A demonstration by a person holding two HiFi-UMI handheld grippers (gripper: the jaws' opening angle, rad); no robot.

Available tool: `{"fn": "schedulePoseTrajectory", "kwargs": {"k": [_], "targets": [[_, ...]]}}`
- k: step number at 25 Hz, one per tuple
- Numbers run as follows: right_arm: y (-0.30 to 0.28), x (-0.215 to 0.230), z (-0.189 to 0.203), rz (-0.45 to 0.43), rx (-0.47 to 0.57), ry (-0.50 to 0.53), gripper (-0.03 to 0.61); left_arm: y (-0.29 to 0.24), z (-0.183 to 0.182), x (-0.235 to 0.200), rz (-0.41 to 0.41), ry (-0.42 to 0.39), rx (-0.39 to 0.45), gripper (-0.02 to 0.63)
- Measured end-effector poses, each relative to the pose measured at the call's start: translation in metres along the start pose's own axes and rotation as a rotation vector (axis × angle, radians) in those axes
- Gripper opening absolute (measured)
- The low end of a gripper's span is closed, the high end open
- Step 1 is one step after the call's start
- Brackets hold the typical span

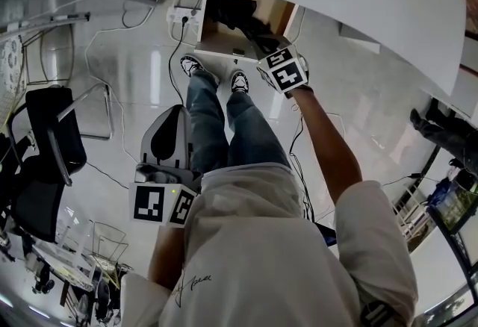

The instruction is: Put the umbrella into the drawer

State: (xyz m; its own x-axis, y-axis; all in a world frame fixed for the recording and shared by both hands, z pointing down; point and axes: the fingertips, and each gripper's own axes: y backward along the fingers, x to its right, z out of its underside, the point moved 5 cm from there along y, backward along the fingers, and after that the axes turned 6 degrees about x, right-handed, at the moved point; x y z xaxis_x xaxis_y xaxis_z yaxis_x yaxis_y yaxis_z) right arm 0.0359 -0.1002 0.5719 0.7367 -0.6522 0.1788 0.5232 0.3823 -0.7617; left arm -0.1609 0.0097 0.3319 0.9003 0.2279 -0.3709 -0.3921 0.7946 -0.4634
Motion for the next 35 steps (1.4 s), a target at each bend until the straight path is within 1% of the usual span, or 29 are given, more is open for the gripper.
{"fn": "schedulePoseTrajectory", "kwargs": {"k": [3,10,22,27,35], "targets": [[0.014,-0.004,-0.008,-0.009,0.028,0.002,0.018,0.001,-0.001,0.006,0.003,0.0,0.009,0.009],[0.041,-0.008,-0.017,-0.015,0.049,0.012,0.018,0.004,-0.004,0.012,0.005,-0.01,0.032,0.009],[0.095,-0.026,-0.048,-0.084,0.141,0.022,0.018,0.021,-0.019,0.033,0.008,-0.012,0.093,0.009],[0.116,-0.034,-0.054,-0.096,0.152,0.041,0.018,0.032,-0.027,0.043,0.026,-0.01,0.139,0.009],[0.158,-0.041,-0.077,-0.094,0.243,0.05,0.018,0.042,-0.043,0.055,0.043,-0.039,0.199,0.009]]}}
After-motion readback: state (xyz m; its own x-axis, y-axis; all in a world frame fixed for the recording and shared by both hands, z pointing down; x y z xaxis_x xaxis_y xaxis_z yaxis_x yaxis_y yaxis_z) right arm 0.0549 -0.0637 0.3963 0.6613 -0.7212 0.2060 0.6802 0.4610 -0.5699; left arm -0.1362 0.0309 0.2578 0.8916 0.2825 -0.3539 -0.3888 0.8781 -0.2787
